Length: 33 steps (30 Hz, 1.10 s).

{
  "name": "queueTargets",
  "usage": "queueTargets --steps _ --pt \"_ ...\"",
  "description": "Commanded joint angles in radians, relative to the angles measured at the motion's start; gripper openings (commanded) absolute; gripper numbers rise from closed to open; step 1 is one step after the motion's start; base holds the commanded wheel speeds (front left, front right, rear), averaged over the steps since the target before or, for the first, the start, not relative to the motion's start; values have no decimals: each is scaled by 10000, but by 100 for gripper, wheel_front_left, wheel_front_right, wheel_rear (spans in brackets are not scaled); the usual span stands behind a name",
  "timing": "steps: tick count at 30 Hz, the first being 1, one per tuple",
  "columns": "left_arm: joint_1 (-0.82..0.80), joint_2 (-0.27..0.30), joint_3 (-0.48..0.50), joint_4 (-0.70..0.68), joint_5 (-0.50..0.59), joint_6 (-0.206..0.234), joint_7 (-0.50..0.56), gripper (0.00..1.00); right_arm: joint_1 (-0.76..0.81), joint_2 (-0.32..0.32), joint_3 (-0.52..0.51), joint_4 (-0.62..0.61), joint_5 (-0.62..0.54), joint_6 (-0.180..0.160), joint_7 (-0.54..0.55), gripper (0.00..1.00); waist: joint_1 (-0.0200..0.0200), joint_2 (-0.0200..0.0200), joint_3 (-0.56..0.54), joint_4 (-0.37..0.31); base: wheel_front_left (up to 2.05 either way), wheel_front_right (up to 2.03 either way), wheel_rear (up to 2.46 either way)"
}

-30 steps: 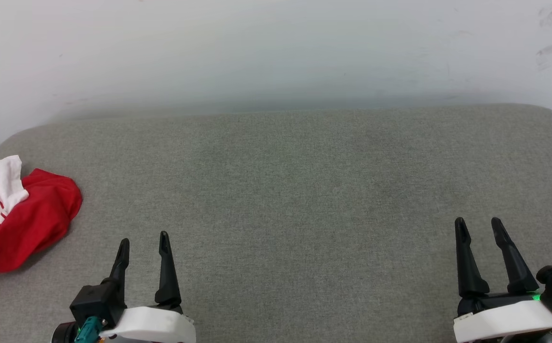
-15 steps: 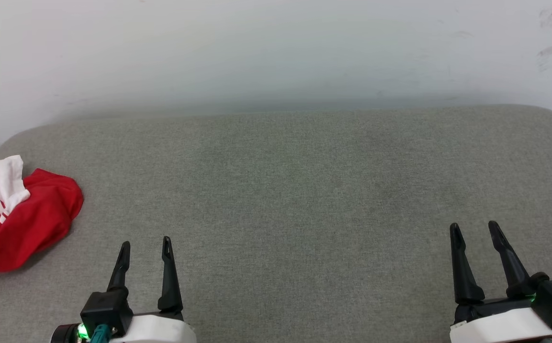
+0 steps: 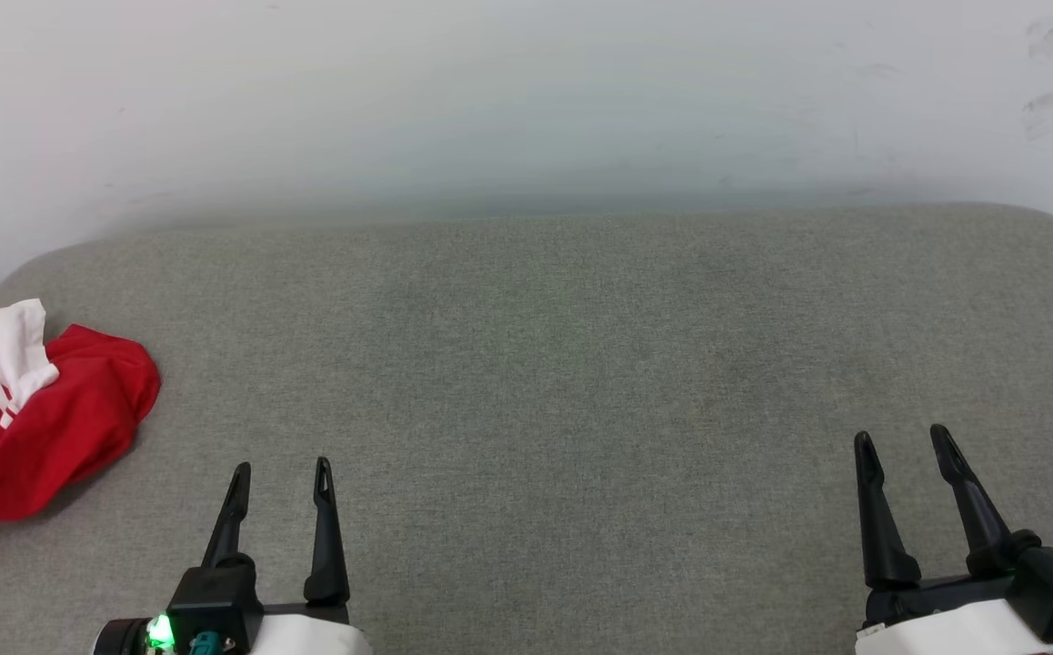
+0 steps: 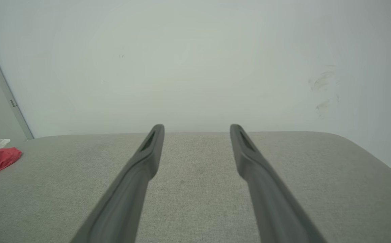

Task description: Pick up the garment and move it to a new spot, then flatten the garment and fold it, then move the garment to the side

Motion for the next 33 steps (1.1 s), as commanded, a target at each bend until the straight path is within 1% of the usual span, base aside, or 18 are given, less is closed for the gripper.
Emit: queueTargets --steps 1,11,21,27,33 --pt "112 -18 35 -20 201 -20 -74 100 130 -1 18 -75 -200 -3 -95 100 0 0 -5 -3 0 0 0" --pt "87 -51 217 198 -19 -223 -91 100 103 -1 -10 84 178 -3 -94 100 0 0 -4 -8 0 0 0" --pt "-29 -51 203 378 -165 -255 -82 100 138 -1 -19 138 258 -3 -92 100 0 0 8 72 0 0 0" --pt "-101 -50 278 444 -131 -216 -82 100 212 -1 21 38 160 -3 -92 100 0 0 14 408 0 0 0" --pt "-128 -51 348 441 -184 -172 -82 100 299 0 34 -60 100 -3 -92 100 0 0 -8 1061 0 0 0"
